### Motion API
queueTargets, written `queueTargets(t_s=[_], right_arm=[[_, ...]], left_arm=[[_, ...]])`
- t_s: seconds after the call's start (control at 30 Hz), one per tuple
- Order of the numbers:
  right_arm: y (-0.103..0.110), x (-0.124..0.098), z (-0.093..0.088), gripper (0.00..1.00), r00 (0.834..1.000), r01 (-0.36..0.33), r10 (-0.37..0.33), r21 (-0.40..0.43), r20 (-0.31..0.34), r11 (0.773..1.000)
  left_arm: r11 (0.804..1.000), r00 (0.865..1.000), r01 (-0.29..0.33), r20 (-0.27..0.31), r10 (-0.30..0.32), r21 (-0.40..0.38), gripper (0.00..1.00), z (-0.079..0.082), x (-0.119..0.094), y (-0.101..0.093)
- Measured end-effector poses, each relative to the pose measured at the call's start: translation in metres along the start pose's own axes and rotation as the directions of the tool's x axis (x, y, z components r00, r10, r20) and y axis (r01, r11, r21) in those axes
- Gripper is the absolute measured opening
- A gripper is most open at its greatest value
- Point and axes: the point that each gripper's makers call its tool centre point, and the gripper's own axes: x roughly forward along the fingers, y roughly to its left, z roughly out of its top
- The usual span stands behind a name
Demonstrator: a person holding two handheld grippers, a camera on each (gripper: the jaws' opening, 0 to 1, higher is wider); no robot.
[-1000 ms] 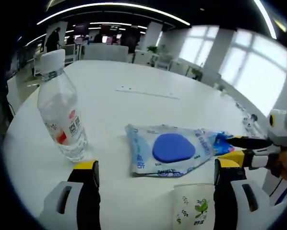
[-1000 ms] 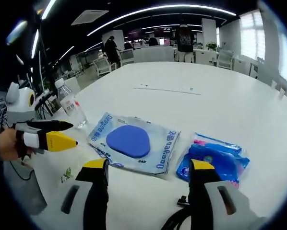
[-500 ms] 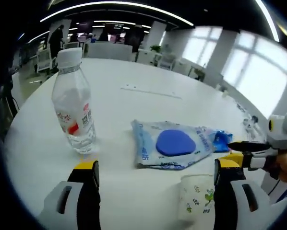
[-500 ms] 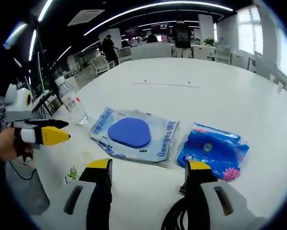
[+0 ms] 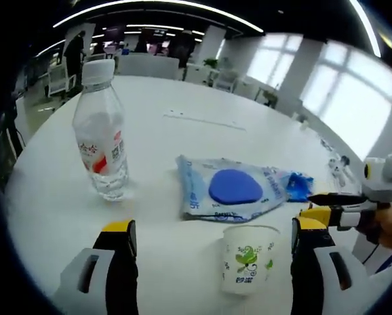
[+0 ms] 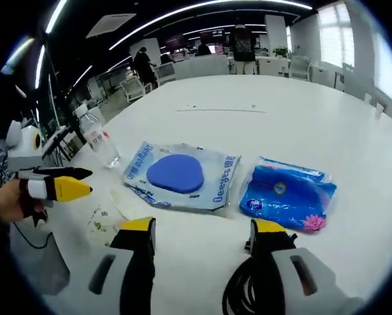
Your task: Arrange the tabletop items into an orderly group along one side of the table until the central work area is clear of visible clutter.
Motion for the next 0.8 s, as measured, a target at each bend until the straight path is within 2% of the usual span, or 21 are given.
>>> queueTargets(t_s=[0.2,0.4,0.8], right_arm=[[0.0,-0.004,-0.004,0.54,1.0,0.001,-0.001,0.002,-0.006,1.0],[-0.003,-0.004,-0.009,0.53,1.0,0.006,-0.005,0.012,-0.019,1.0],[-0.001,-0.003,-0.013,0.52,1.0,-0.001,0.001,0.02,-0.029,1.0]], left_arm=[[1.0,1.0,0.012,-0.011,-0.012,0.002,0.95,-0.005,-0.001,-0.002],[1.0,1.0,-0.003,-0.026,0.002,-0.003,0.95,-0.011,-0.004,0.005],[1.0,0.999,-0.003,-0.047,0.003,0.003,0.94,-0.02,-0.007,0.007]])
